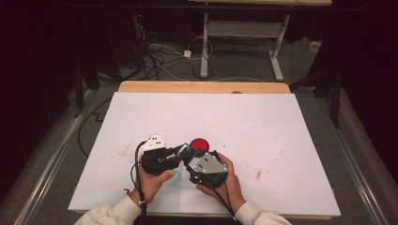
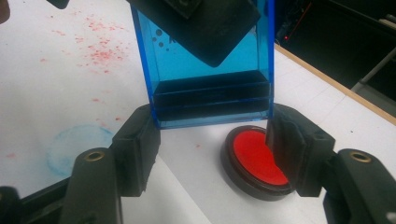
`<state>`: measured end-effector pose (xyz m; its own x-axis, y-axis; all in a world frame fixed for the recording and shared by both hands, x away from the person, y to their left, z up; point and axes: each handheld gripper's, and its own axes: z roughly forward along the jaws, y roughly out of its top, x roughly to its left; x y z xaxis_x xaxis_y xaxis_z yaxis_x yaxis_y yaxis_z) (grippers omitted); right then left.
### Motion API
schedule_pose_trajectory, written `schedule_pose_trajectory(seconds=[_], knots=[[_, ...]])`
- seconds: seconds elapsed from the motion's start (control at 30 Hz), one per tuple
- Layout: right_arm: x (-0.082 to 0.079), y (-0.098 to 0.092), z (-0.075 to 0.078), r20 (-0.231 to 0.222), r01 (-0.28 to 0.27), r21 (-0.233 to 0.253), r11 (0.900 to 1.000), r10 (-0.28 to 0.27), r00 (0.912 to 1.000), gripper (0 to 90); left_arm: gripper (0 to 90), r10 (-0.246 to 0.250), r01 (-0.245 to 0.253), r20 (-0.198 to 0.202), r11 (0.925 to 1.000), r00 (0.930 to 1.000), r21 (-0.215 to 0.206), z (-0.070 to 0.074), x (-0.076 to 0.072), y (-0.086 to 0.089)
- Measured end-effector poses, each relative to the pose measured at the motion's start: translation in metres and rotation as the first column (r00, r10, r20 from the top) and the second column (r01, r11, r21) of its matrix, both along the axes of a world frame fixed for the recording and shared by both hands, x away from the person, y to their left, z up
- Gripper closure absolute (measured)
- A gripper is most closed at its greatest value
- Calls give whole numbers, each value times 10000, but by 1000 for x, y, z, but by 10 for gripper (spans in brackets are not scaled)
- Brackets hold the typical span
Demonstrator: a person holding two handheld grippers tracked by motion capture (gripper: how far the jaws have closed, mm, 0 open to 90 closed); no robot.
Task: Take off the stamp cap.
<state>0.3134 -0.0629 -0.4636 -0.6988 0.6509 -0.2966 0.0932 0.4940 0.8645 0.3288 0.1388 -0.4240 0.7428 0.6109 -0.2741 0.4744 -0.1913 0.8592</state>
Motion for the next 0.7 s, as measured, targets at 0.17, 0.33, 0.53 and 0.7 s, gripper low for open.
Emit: schedule_pose_trajectory(seconds=[0.17,0.33,0.53,0.7], knots=[[-1,0,1,76,-87,-72,9999,87,9999,373,682,-20,20,-16,10000,10000,63,-1,0,-1],[-2,2,1,157,-68,-168,9998,71,9999,381,682,-23,23,33,9999,10000,139,-3,0,-4],[-3,2,1,177,-26,-197,9998,30,9998,393,682,-30,30,-5,10000,10000,85,-3,0,-3],[-4,2,2,199,-21,-323,9995,27,9998,400,682,-48,48,-51,10000,10000,21,-3,0,-3]])
